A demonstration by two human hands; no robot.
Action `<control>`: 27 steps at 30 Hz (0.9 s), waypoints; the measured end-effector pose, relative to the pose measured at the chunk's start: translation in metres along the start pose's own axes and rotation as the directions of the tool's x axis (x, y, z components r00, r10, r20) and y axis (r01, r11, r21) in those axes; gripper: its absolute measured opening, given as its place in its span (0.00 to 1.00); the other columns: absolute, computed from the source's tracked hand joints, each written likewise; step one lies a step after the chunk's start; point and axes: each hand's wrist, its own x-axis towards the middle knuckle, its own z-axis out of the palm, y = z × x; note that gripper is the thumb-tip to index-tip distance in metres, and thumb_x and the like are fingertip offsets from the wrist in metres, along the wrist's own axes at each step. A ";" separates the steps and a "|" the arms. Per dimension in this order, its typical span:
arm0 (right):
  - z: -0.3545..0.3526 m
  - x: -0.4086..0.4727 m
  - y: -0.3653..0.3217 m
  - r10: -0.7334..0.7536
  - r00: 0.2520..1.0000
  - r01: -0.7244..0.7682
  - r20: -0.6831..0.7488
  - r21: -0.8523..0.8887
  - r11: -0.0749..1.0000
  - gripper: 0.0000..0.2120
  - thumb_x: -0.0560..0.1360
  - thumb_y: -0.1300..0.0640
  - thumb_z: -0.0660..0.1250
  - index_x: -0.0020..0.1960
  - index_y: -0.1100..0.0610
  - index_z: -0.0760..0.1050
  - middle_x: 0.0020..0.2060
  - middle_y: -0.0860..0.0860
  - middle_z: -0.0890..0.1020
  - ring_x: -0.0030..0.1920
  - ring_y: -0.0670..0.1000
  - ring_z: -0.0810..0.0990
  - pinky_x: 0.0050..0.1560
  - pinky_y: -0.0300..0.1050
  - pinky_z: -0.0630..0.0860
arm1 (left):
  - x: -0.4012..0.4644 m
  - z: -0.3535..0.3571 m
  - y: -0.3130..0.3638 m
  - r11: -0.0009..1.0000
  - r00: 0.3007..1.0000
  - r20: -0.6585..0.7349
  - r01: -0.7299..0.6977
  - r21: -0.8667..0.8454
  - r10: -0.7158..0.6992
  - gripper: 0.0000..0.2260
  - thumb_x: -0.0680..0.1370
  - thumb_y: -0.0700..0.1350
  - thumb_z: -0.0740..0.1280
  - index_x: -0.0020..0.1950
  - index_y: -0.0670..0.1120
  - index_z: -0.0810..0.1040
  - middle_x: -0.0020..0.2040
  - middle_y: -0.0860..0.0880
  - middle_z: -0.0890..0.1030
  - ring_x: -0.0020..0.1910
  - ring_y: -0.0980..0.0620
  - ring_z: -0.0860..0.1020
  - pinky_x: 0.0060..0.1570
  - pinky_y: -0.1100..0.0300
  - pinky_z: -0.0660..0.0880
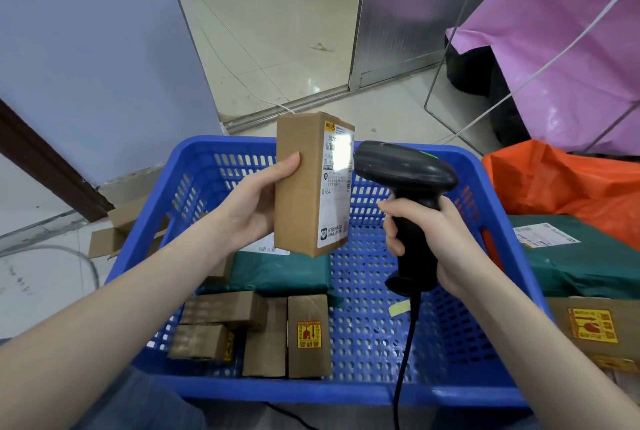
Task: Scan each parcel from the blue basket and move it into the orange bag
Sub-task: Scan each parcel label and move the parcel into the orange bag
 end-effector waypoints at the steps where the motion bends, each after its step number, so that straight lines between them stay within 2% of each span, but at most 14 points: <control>1: 0.000 0.000 -0.001 -0.004 1.000 0.004 -0.005 0.014 1.000 0.13 0.75 0.62 0.66 0.33 0.62 0.70 0.26 0.55 0.74 0.24 0.52 0.68 0.32 0.44 0.69 | 0.000 0.000 0.000 1.000 1.000 0.000 -0.001 -0.002 0.001 0.16 0.69 0.51 0.67 0.55 0.49 0.79 0.48 0.50 0.85 0.47 0.51 0.83 0.48 0.51 0.78; 5: -0.002 -0.002 -0.004 -0.004 1.000 0.002 0.025 0.085 0.996 0.04 0.75 0.63 0.65 0.43 0.61 0.71 0.29 0.58 0.76 0.24 0.51 0.67 0.30 0.42 0.69 | 0.001 -0.001 -0.001 1.000 1.000 -0.006 -0.005 0.000 0.005 0.15 0.69 0.51 0.67 0.54 0.49 0.80 0.49 0.49 0.85 0.47 0.51 0.83 0.49 0.50 0.77; 11: -0.015 -0.008 -0.002 -0.027 0.999 0.026 0.020 0.057 0.998 0.02 0.76 0.62 0.65 0.45 0.60 0.73 0.32 0.59 0.78 0.25 0.52 0.68 0.32 0.47 0.66 | -0.001 0.010 -0.004 0.999 1.000 -0.011 -0.015 0.041 0.016 0.14 0.71 0.49 0.71 0.55 0.49 0.79 0.48 0.51 0.85 0.48 0.52 0.83 0.47 0.53 0.79; 14: -0.029 -0.015 -0.003 -0.045 0.998 0.048 -0.053 0.058 0.997 0.04 0.76 0.63 0.66 0.42 0.58 0.74 0.32 0.58 0.77 0.24 0.52 0.68 0.31 0.45 0.66 | -0.001 0.028 -0.010 0.994 1.000 -0.019 -0.010 0.106 0.012 0.17 0.70 0.56 0.66 0.55 0.51 0.79 0.47 0.53 0.85 0.46 0.55 0.83 0.43 0.55 0.79; 18: -0.056 -0.029 -0.008 -0.081 0.972 0.116 -0.219 0.150 0.982 0.06 0.75 0.65 0.65 0.40 0.58 0.73 0.28 0.56 0.76 0.23 0.51 0.67 0.27 0.43 0.66 | 0.016 0.067 -0.019 0.994 0.999 -0.046 0.023 0.109 -0.019 0.19 0.71 0.60 0.65 0.58 0.53 0.78 0.51 0.51 0.84 0.50 0.52 0.82 0.51 0.51 0.77; 20: -0.071 -0.036 -0.010 -0.088 0.946 0.154 -0.313 0.193 0.969 0.06 0.75 0.65 0.65 0.40 0.59 0.72 0.27 0.55 0.75 0.22 0.51 0.67 0.27 0.43 0.65 | 0.031 0.093 -0.030 0.992 0.995 -0.070 0.074 0.100 -0.067 0.18 0.73 0.61 0.65 0.58 0.53 0.77 0.55 0.50 0.83 0.53 0.50 0.81 0.56 0.49 0.76; 23: -0.092 -0.046 -0.014 -0.079 0.905 0.196 -0.417 0.245 0.949 0.06 0.74 0.65 0.65 0.39 0.58 0.72 0.27 0.54 0.74 0.22 0.51 0.67 0.28 0.44 0.63 | 0.053 0.139 -0.055 0.976 0.986 -0.071 0.157 0.148 -0.148 0.22 0.74 0.64 0.63 0.61 0.52 0.75 0.58 0.48 0.81 0.56 0.47 0.79 0.60 0.45 0.74; 25: -0.103 -0.052 -0.015 -0.059 0.887 0.210 -0.459 0.287 0.934 0.08 0.74 0.65 0.66 0.36 0.58 0.72 0.26 0.54 0.74 0.22 0.52 0.66 0.27 0.43 0.64 | 0.066 0.171 -0.073 0.960 0.978 -0.030 0.209 0.186 -0.207 0.24 0.75 0.65 0.61 0.60 0.50 0.76 0.55 0.46 0.82 0.55 0.45 0.80 0.61 0.44 0.74; 26: -0.108 -0.055 -0.015 -0.049 0.880 0.215 -0.472 0.305 0.928 0.10 0.73 0.65 0.66 0.35 0.58 0.72 0.26 0.55 0.74 0.22 0.52 0.66 0.27 0.43 0.64 | 0.071 0.187 -0.080 0.954 0.970 0.020 0.236 0.184 -0.244 0.25 0.75 0.65 0.59 0.58 0.47 0.78 0.50 0.45 0.84 0.51 0.45 0.81 0.58 0.47 0.75; 27: -0.113 -0.057 -0.014 -0.038 0.874 0.217 -0.484 0.318 0.923 0.11 0.73 0.66 0.66 0.33 0.58 0.72 0.26 0.55 0.73 0.22 0.52 0.66 0.27 0.42 0.64 | 0.075 0.202 -0.086 0.948 0.957 0.079 0.262 0.179 -0.279 0.26 0.77 0.64 0.57 0.52 0.44 0.81 0.42 0.45 0.83 0.42 0.45 0.82 0.51 0.51 0.78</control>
